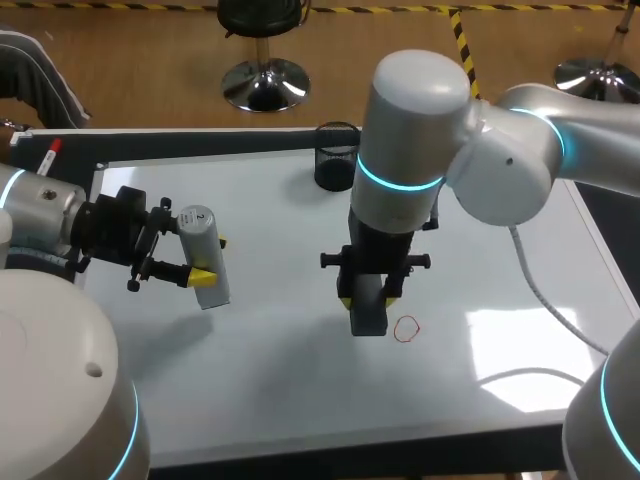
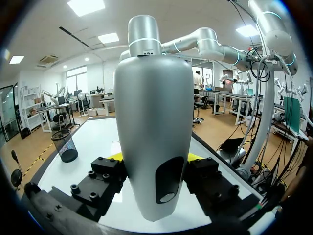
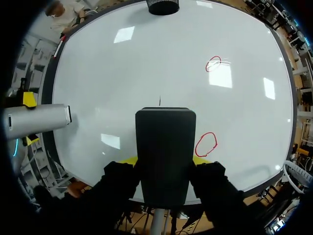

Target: Pick up the inspection probe, press it on each red-marked spot on the whiteboard one by one, put down the probe, pick up the eraser, and wipe off all the red marks.

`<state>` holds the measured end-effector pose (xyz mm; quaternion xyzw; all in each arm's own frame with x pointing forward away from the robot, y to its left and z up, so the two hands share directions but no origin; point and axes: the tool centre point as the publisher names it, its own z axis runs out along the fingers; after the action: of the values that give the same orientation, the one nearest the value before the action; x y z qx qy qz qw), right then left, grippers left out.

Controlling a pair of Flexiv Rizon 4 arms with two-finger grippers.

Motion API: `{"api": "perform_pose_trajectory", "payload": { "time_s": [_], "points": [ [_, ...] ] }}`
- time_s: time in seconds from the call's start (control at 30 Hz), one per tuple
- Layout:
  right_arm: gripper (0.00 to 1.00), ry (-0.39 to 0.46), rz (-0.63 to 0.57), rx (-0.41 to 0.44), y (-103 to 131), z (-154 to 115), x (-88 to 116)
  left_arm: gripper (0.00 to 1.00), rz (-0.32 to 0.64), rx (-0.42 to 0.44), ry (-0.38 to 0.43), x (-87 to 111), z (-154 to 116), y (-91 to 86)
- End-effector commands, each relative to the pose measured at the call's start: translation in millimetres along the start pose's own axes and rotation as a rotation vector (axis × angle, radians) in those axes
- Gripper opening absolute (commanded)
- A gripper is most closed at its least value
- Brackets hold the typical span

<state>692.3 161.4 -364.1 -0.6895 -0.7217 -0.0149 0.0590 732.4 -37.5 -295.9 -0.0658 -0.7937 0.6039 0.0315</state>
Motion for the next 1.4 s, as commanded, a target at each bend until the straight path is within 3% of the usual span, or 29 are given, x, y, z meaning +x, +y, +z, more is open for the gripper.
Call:
{"api": "perform_pose_trajectory", "payload": {
  "time_s": [0.03,0.53,1.07,1.4],
  "points": [
    [0.00,-0.003,0.002,0.003,0.3,-1.1,-5.0,0.00,0.003,0.000,-0.004,1.4,0.2,-0.8],
    [0.00,-0.003,0.004,-0.036,-7.4,-33.1,-45.0,0.00,0.003,0.000,-0.004,1.4,0.2,-0.8],
    [0.00,0.027,0.041,-0.032,-12.9,-49.5,-110.4,0.00,0.003,0.000,-0.004,1.4,0.2,-0.8],
    [0.00,-0.011,0.050,-0.022,-17.3,-55.5,-147.8,0.00,0.003,0.000,-0.004,1.4,0.2,-0.8]
  ]
}}
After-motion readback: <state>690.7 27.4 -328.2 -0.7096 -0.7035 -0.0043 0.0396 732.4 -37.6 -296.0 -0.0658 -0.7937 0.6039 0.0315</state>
